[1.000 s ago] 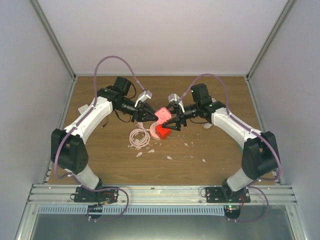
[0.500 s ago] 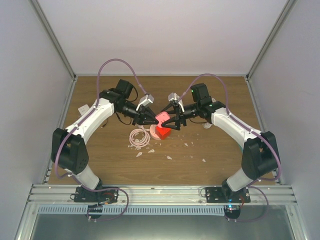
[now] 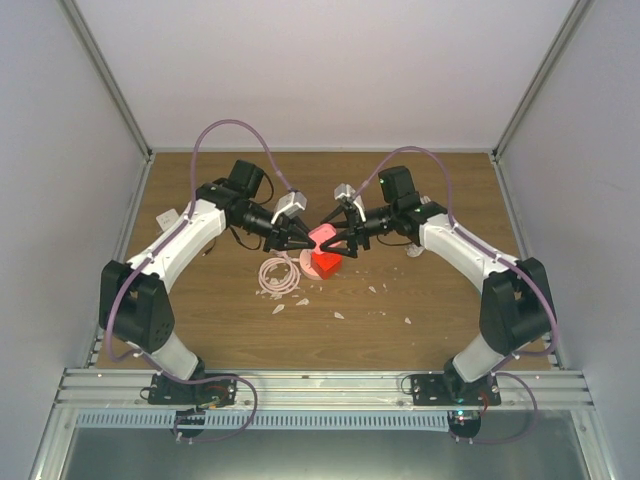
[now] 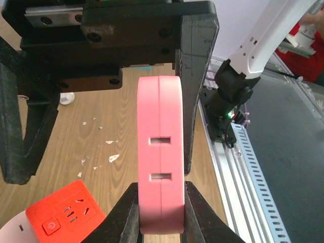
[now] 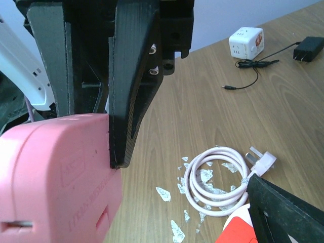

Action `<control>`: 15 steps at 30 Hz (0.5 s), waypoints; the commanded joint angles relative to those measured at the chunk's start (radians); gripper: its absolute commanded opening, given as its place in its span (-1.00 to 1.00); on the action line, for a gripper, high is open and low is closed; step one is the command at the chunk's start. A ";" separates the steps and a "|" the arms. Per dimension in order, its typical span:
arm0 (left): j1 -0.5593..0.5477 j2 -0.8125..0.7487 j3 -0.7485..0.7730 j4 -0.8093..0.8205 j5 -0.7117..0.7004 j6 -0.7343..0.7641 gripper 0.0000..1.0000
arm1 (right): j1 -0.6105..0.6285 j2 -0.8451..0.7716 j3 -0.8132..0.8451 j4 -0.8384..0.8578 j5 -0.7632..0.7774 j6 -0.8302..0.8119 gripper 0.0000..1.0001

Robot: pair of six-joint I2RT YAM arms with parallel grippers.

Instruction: Pull the plug off the socket

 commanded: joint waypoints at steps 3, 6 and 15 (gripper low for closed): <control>-0.035 -0.051 -0.063 0.010 -0.006 -0.038 -1.00 | -0.019 0.026 0.113 0.105 0.028 0.056 0.85; -0.017 -0.048 -0.072 0.045 -0.010 -0.076 -1.00 | -0.020 0.027 0.145 0.082 0.029 0.044 0.90; 0.117 -0.033 -0.102 0.104 0.014 -0.130 -1.00 | -0.032 -0.009 0.214 -0.060 0.094 -0.063 0.99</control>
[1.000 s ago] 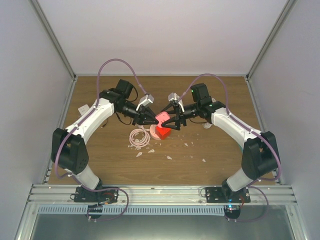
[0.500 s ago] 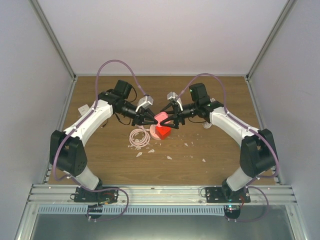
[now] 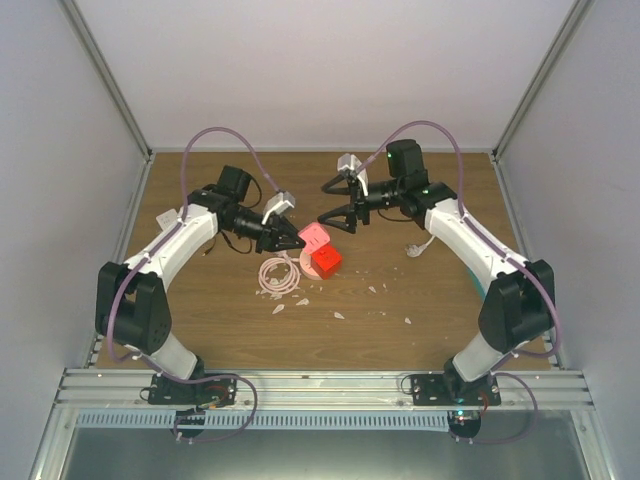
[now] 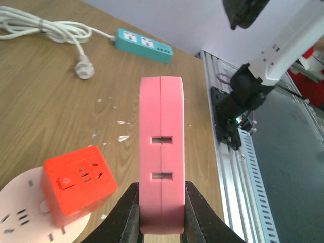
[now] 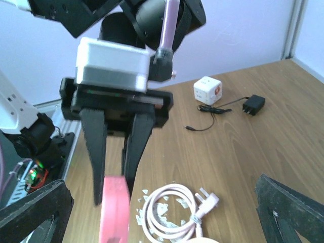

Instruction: Pull the plug off the socket

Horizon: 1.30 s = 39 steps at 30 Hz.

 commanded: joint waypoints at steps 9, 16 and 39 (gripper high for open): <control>0.231 -0.006 -0.040 0.103 -0.089 -0.080 -1.00 | -0.054 -0.064 0.032 -0.151 0.197 -0.171 0.99; 0.415 -0.004 -0.089 0.107 -0.160 -0.095 -0.99 | -0.105 -0.084 0.021 -0.180 0.277 -0.215 0.99; 0.864 0.072 -0.278 0.024 -0.306 0.087 -0.89 | -0.115 -0.038 -0.030 -0.269 0.329 -0.316 0.99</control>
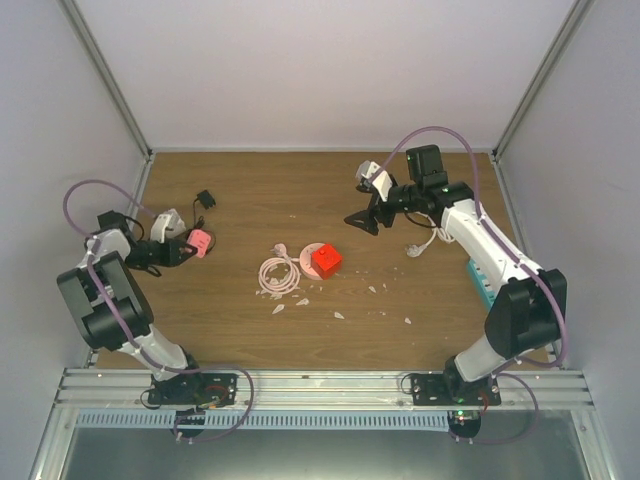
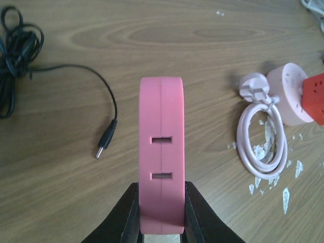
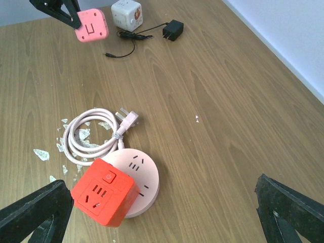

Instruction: Pull the plug off the socket

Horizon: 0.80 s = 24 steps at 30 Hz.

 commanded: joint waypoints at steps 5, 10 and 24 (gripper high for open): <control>0.055 0.085 -0.017 -0.003 -0.035 0.041 -0.88 | -0.006 0.040 -0.010 -0.027 -0.010 -0.016 0.99; 0.076 0.117 -0.019 0.010 -0.046 0.040 -0.87 | -0.005 0.056 -0.009 -0.035 -0.017 -0.012 0.99; 0.116 0.208 0.035 0.009 -0.096 0.046 -0.15 | -0.006 0.116 0.028 -0.070 -0.047 -0.007 0.99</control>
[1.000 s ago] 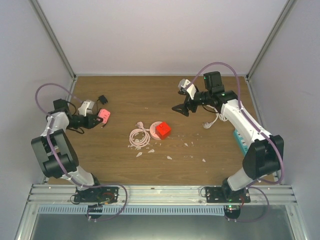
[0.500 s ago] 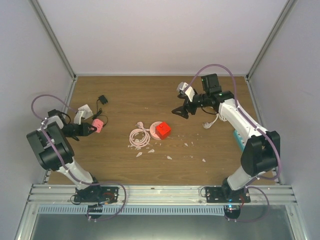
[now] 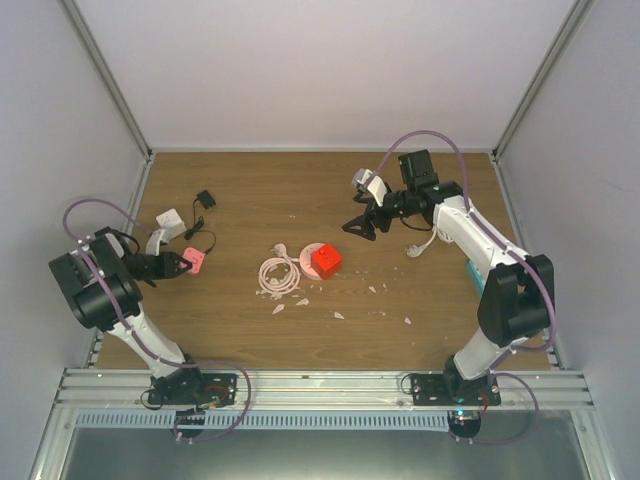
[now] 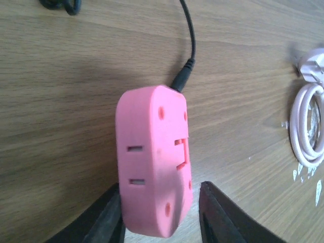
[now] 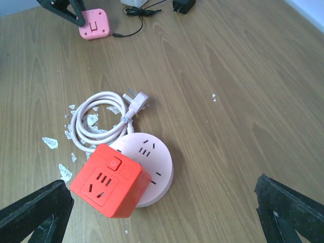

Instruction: Pull the plug off the socket

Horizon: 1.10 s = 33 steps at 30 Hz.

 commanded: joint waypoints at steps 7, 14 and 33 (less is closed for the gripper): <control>0.013 -0.075 0.045 0.025 -0.025 0.025 0.46 | -0.007 0.044 0.024 -0.034 -0.026 -0.013 0.99; -0.025 -0.209 0.042 0.028 -0.005 0.043 0.78 | -0.008 0.062 0.040 -0.032 -0.047 -0.011 0.99; -0.480 -0.364 -0.010 0.058 0.046 0.132 0.71 | 0.114 0.030 -0.079 0.076 0.047 0.181 0.99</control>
